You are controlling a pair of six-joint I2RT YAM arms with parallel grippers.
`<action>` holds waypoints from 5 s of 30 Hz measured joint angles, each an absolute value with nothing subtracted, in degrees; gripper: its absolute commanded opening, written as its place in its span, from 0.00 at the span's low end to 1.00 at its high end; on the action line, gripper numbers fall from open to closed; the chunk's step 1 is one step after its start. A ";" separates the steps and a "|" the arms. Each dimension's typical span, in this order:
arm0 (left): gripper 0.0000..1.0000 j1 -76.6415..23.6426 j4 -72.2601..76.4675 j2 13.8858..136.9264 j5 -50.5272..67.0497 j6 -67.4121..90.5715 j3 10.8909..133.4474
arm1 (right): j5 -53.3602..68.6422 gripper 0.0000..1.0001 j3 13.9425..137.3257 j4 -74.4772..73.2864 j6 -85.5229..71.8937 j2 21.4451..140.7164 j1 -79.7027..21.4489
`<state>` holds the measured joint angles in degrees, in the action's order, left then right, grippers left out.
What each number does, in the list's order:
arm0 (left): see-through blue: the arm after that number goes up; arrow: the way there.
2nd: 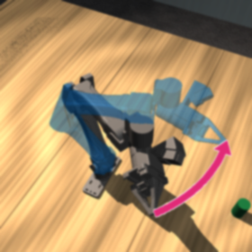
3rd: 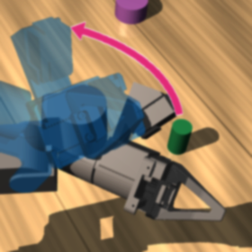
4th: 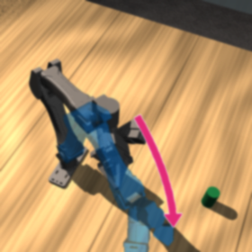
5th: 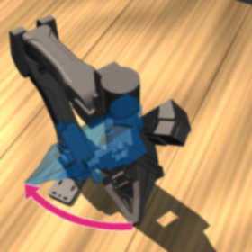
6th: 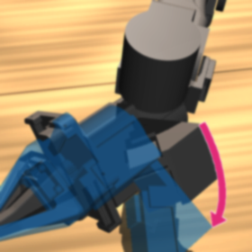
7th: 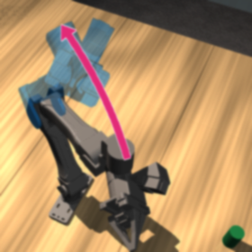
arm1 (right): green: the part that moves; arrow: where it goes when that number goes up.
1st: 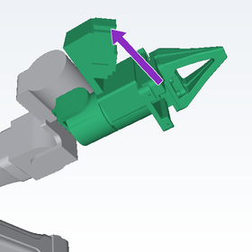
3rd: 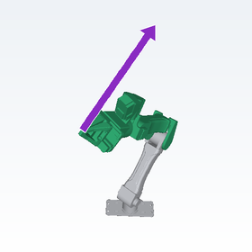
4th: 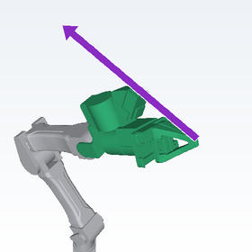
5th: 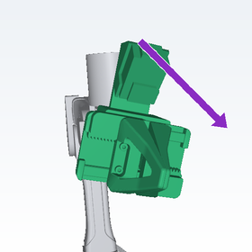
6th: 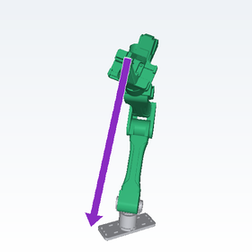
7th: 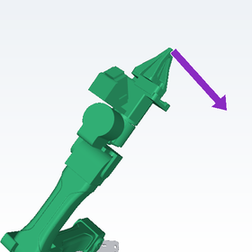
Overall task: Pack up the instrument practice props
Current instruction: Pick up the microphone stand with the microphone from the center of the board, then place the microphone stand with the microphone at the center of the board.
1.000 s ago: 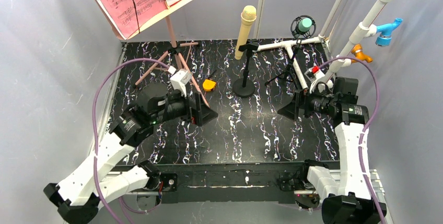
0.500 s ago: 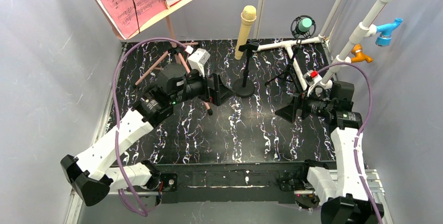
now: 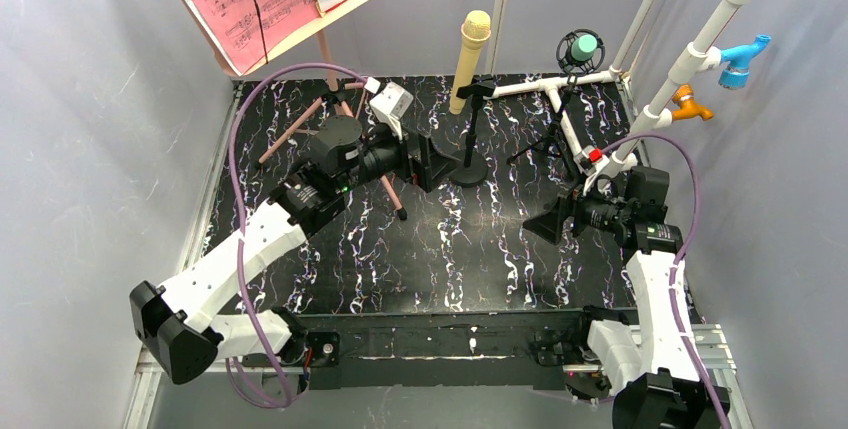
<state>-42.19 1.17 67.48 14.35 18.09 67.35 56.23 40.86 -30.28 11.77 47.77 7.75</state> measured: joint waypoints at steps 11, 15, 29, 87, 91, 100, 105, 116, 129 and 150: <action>1.00 -42.19 2.00 74.65 13.98 9.21 71.24 | 52.10 1.00 40.14 -28.62 13.72 46.15 7.86; 1.00 -41.76 3.55 76.58 14.46 1.28 71.96 | 52.21 1.00 40.14 -28.58 14.39 45.93 7.86; 1.00 -32.34 20.84 88.77 25.54 -9.15 74.35 | 53.45 1.00 40.14 -28.60 16.58 46.17 7.86; 0.00 -32.93 21.74 98.08 35.53 4.19 84.53 | 54.41 1.00 40.14 -28.75 16.82 47.53 7.86; 0.00 -36.21 21.17 90.72 34.89 5.10 78.63 | 55.20 1.00 40.14 -29.23 17.74 47.75 7.86; 0.00 -45.78 20.91 78.85 27.70 0.95 68.97 | 59.05 1.00 40.23 -34.72 25.08 48.14 7.86; 0.00 -51.24 20.64 77.43 21.67 -3.27 66.04 | 61.58 1.00 41.34 -39.51 30.48 48.12 7.86; 0.00 -55.40 22.28 73.30 14.04 -5.85 60.73 | 61.63 1.00 49.84 -51.99 43.07 49.89 7.86; 0.57 -58.37 30.17 64.82 9.45 0.82 48.12 | 65.08 1.00 59.44 -66.24 55.81 53.74 7.01; 0.98 -58.65 30.35 39.90 4.73 15.16 29.52 | 72.75 1.00 65.54 -65.93 66.19 62.37 -5.45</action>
